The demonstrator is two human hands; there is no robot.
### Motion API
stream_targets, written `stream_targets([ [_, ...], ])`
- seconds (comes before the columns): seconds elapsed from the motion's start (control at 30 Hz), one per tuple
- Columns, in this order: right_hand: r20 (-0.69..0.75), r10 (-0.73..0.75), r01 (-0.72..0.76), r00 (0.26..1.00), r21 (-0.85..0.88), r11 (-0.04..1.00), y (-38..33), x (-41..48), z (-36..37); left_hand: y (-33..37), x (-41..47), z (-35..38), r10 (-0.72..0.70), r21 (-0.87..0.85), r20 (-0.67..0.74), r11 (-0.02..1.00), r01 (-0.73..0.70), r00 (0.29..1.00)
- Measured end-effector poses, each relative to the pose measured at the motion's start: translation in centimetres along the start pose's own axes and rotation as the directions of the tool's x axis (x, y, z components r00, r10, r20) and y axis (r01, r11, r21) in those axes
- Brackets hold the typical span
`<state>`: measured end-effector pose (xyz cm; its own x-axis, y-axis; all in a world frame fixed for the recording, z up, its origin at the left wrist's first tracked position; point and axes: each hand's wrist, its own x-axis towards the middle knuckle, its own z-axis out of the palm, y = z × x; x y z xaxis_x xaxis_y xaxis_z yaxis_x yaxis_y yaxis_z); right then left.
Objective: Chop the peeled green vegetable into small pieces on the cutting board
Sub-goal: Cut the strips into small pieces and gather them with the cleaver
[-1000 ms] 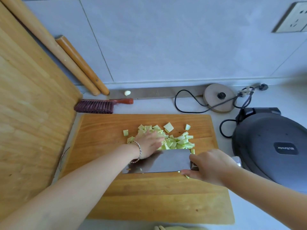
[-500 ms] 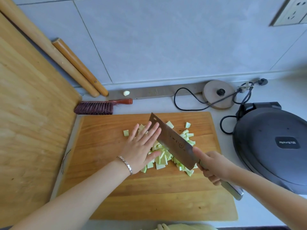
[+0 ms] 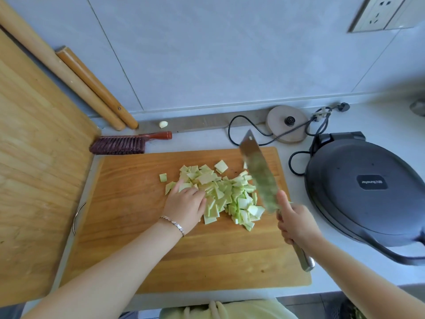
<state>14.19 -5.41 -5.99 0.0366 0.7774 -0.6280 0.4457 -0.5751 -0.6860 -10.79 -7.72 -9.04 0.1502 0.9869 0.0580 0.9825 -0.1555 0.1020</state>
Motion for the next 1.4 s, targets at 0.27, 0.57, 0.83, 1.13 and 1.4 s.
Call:
stream_targets([
  [0.27, -0.252, -0.033, -0.014, 0.967, -0.183, 0.983, 5.8, 1.7, -3.5, 3.4, 0.8, -0.6, -0.254, -0.310, 0.027, 0.917, 0.250, 0.967],
  [0.57, -0.191, -0.068, 0.006, 0.979, -0.311, 0.950, 5.2, 0.9, 0.5, 1.5, -0.8, 0.0, -0.468, -0.417, 0.086, 0.785, 0.459, 0.879],
  [0.83, -0.025, -0.050, 0.043, 0.998, -0.236, 0.971, 2.0, 0.0, 7.1, -0.6, -1.6, 0.4, -0.569, -0.470, 0.132, 0.685, 0.556, 0.812],
  [1.13, -0.055, -0.119, 0.091, 0.991, -0.365, 0.927, 0.1, 1.8, 4.2, -4.5, 1.2, 2.5, -0.703, -0.438, 0.274, 0.517, 0.736, 0.657],
  [1.4, -0.102, -0.119, 0.054, 0.988, -0.493, 0.869, -1.8, 5.7, 1.7, -7.0, 4.1, 4.2, -0.669, -0.434, 0.436, 0.429, 0.792, 0.602],
])
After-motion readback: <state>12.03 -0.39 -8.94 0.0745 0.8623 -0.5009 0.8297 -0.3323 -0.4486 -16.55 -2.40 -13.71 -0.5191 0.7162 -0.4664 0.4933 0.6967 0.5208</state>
